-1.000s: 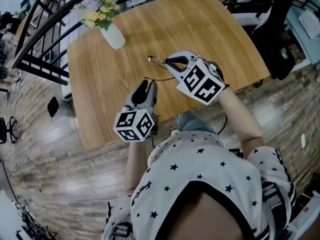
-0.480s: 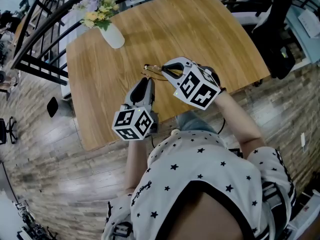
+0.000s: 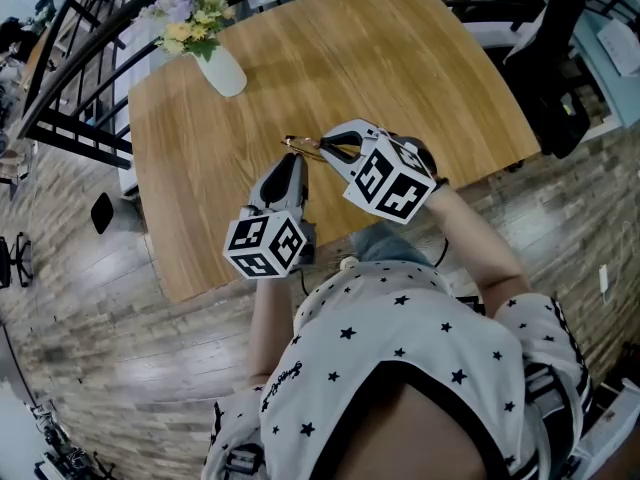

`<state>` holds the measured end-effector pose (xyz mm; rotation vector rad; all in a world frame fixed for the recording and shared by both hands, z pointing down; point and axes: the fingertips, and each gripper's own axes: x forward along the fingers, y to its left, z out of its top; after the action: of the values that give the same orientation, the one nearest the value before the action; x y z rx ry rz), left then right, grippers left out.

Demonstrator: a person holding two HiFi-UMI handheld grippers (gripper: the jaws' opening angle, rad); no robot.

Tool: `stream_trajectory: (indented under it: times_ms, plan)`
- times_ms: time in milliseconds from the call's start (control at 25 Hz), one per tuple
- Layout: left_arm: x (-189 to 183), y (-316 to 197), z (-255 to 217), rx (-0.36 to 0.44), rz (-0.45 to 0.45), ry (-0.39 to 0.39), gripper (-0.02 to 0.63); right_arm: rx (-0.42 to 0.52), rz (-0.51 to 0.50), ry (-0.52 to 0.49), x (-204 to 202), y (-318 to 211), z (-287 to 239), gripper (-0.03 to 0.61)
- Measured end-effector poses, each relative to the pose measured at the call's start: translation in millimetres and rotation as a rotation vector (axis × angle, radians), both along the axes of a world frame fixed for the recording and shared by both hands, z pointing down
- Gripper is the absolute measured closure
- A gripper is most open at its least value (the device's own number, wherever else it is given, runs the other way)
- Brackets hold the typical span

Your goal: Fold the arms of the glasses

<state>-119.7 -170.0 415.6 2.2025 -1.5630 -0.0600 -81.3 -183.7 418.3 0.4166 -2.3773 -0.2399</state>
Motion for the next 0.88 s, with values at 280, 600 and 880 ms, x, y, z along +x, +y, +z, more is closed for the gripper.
stream_trajectory:
  times_ms: [280,600,880]
  plan:
    - [-3.9,-12.5,16.2,-0.045,-0.005,-0.017,0.565,-0.019,0.013,0.01,-2.5,-18.9,17.2,0.558]
    - [-11.3,-32.5,39.3,-0.102,-0.026,-0.033,0.598,-0.07,0.032,0.082,2.7,-55.2,62.8,0.558]
    - [-15.1,-52.3,50.2,-0.111,-0.044,-0.033,0.606,-0.076,0.035,0.156,2.9,-89.1,101.1,0.558]
